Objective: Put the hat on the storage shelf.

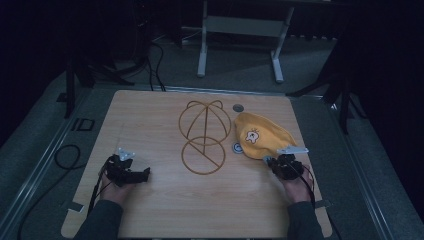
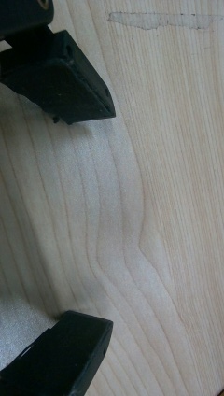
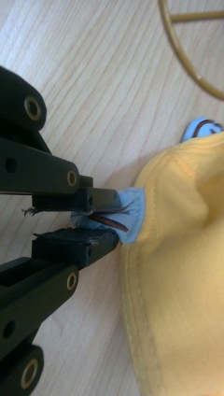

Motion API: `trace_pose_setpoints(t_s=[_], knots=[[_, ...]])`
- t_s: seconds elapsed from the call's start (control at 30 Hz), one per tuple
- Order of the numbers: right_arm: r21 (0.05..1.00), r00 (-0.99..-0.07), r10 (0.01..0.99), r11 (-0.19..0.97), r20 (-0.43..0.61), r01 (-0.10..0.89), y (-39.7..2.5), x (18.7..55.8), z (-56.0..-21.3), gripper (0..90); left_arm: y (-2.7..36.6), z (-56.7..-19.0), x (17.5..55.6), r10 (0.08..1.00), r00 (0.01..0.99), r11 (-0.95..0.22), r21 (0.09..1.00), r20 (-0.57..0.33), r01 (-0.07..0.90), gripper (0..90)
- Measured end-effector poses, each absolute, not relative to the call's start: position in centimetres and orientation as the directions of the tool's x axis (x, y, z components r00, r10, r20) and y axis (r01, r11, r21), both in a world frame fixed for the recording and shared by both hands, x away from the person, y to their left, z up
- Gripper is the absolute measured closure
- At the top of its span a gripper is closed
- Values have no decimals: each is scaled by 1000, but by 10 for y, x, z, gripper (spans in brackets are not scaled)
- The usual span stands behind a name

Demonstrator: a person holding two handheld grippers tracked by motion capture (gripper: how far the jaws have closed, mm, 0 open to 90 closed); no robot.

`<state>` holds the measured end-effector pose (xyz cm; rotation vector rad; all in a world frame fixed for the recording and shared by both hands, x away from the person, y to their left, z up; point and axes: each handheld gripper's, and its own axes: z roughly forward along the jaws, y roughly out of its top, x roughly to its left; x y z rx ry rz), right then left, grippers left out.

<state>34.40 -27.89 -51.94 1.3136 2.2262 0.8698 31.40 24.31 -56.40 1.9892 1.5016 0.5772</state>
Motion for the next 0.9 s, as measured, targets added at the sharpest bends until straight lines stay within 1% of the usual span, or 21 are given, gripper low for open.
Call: trace_pose_setpoints(t_s=[0.9], knots=[[780, -488, 871, 341, -53, 524, -273, 331, -470, 823, 243, -564, 314, 961, 275, -203, 675, 0, 709, 23]])
